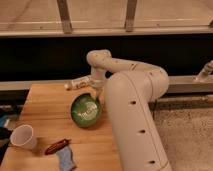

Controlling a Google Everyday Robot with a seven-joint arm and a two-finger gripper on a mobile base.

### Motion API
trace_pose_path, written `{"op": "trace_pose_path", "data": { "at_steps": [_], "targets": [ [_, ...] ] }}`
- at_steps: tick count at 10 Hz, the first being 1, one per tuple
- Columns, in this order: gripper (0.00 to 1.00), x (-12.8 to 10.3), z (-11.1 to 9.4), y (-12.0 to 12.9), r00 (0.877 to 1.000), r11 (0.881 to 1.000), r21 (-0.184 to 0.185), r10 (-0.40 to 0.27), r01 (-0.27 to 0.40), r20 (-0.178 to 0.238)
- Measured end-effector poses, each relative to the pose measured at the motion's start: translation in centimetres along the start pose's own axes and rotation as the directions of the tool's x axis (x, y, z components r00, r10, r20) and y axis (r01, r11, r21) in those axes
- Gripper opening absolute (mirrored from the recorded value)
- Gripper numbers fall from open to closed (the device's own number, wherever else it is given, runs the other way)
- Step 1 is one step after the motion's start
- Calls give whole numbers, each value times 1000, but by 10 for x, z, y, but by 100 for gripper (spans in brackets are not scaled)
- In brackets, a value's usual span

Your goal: Drag the ceramic bowl in a circle

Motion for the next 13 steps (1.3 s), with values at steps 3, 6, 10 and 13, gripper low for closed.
{"op": "trace_pose_path", "data": {
  "at_steps": [3,6,10,13],
  "targets": [
    [0,36,16,36,998,1000,-2,12,-12,-56],
    [0,99,27,21,988,991,-5,131,-132,-87],
    [0,129,10,-51,957,961,14,276,-276,-83],
    [0,104,-3,-83,963,965,25,262,-261,-64]
  ]
}}
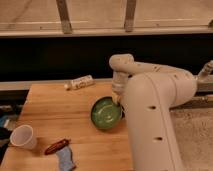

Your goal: Drag the ceramic bowl in a circle

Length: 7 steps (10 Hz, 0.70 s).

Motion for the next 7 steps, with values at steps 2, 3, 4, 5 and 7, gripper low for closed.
{"op": "trace_pose_path", "data": {
  "at_steps": [2,3,4,5,7],
  "targets": [
    [0,-33,-3,16,998,998,7,-57,57,6],
    [0,-44,-2,31,995,995,12,-96,96,3],
    [0,-49,0,48,991,991,16,-134,134,-1],
    [0,-49,5,67,985,985,18,-173,173,-7],
    [0,-39,16,113,972,972,21,-235,235,-13]
  ]
}}
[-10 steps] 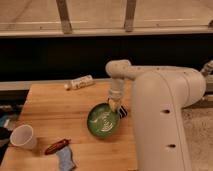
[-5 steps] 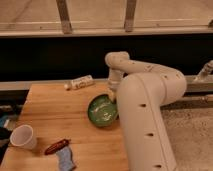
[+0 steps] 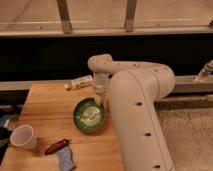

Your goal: Drag the ceramic bowl in a circle

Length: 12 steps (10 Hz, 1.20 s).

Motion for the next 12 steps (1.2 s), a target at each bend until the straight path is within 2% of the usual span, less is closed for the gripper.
{"op": "trace_pose_path", "data": {
  "at_steps": [1,3,4,6,8,10,12],
  "targets": [
    [0,5,7,25,1000,1000,1,-22,22,-8],
    [0,20,18,53,1000,1000,-2,-17,17,-16],
    [0,32,24,62,1000,1000,-5,8,-8,-15],
    [0,54,31,64,997,997,-6,72,-72,-14],
    [0,68,29,47,991,991,-4,131,-131,-12],
    [0,75,20,13,984,984,-7,179,-179,-5],
    [0,72,7,-27,979,979,-7,205,-205,4]
  ]
}}
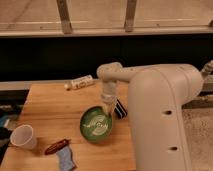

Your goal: Drag the ceramic bowl in a circle

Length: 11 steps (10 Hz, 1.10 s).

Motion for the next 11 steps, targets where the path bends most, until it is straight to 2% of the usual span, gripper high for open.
{"op": "trace_pose_path", "data": {
  "at_steps": [2,5,8,11],
  "targets": [
    [0,-25,-17,-38,1000,1000,-2,3,-3,10],
    [0,-56,-29,-54,999,999,-11,-49,49,19],
    [0,-65,-27,-30,992,992,-21,-127,127,7],
    [0,-43,-6,19,984,984,-42,-177,175,-25]
  ]
}}
